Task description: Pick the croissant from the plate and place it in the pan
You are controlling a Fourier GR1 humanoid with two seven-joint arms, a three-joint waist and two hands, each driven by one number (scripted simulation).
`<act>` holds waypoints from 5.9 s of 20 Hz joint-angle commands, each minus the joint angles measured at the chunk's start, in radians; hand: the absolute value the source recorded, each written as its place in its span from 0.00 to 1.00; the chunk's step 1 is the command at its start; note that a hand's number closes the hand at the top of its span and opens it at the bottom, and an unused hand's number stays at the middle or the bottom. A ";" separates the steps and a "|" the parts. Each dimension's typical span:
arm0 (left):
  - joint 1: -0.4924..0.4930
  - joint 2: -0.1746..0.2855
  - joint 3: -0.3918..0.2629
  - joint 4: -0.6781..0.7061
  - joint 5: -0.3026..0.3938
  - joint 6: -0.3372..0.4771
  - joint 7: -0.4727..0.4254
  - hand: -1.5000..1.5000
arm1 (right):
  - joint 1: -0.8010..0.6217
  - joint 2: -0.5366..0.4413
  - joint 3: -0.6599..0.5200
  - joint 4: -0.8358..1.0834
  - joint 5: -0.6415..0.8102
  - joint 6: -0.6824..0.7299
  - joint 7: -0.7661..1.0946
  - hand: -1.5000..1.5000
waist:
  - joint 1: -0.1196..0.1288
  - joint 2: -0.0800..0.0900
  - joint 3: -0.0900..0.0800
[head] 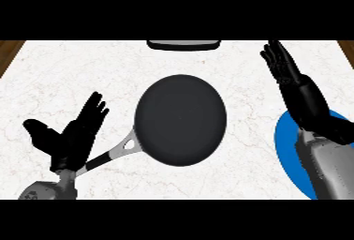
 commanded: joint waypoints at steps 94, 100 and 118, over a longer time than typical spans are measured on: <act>0.173 -0.024 0.205 -0.039 -0.519 -0.238 -0.043 0.50 | 0.173 -0.400 -0.073 0.313 0.523 0.822 0.625 0.00 | -0.018 -0.024 -0.011; 0.162 -0.042 0.196 -0.015 -0.537 -0.232 -0.056 0.50 | 0.289 -0.313 -0.089 0.239 0.501 0.750 0.640 1.00 | -0.025 -0.025 -0.011; 0.242 -0.023 0.263 -0.020 -0.536 -0.209 -0.053 0.50 | 0.487 -0.013 -0.129 -0.329 0.838 0.159 1.266 1.00 | -0.130 -0.074 -0.027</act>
